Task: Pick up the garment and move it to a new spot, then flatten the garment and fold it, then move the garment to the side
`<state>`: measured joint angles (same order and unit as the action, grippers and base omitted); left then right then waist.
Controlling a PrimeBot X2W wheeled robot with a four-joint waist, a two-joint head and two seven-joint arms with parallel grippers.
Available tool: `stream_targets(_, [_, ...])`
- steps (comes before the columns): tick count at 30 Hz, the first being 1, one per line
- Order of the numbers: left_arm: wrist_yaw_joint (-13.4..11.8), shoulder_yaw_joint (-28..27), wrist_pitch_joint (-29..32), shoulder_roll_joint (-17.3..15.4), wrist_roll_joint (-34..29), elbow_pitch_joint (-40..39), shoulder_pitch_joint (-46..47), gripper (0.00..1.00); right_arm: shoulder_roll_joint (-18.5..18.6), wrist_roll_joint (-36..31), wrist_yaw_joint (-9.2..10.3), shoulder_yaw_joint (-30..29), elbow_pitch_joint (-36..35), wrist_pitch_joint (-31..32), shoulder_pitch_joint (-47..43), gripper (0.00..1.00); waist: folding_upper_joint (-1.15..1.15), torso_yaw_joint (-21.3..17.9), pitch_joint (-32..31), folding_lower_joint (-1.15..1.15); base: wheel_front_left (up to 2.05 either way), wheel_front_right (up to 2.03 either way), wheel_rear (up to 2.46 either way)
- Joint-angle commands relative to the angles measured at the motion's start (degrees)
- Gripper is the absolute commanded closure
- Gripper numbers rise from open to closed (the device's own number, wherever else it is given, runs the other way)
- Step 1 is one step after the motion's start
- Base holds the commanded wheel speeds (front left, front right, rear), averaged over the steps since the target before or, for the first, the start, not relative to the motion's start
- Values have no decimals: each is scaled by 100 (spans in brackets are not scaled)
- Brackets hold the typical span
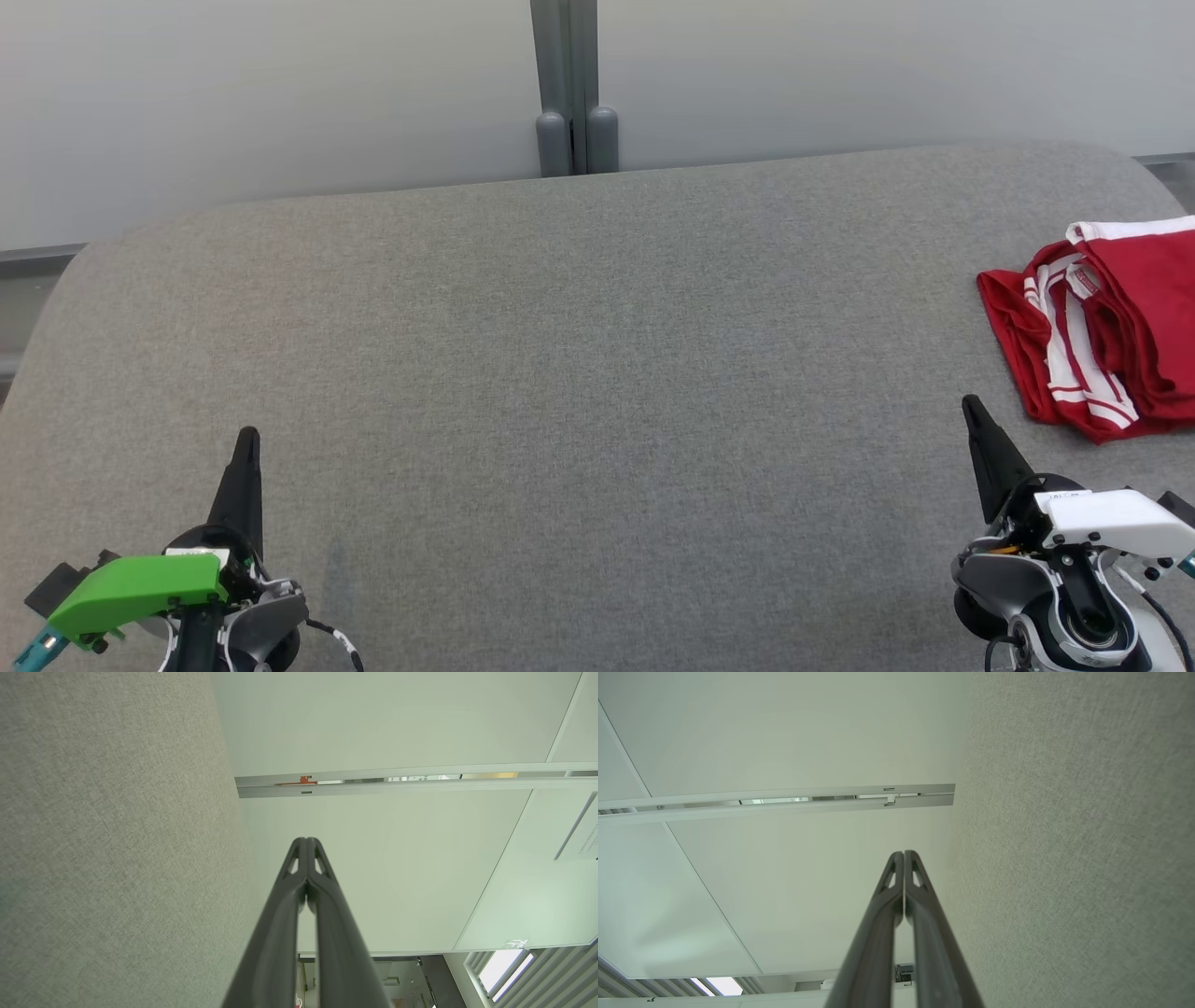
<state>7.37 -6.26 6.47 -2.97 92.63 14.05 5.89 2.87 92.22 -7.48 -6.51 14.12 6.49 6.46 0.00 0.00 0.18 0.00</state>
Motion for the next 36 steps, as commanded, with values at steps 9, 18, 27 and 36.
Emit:
stream_targets(9, [22, -26, 8, -14, -15, -8, 61, 100, 0, 37, -2, -10, -29, 27, -51, 100, 0, 0, 0, 0, 0, 0, 0])
stream_targets(18, [22, -29, 11, -11, -19, -8, 61, 100, 0, 38, -2, -10, -29, 26, -51, 100, 0, 0, 0, 0, 0, 0, 0])
stream_targets(27, [22, -31, 15, -8, -21, -7, 62, 100, 0, 38, -2, -10, -28, 26, -51, 100, 0, 0, 0, 0, 0, 0, 0])
stream_targets(36, [22, -33, 18, -6, -23, -7, 62, 100, 0, 38, -2, -10, -28, 26, -50, 100, 0, 0, 0, 0, 0, 0, 0])
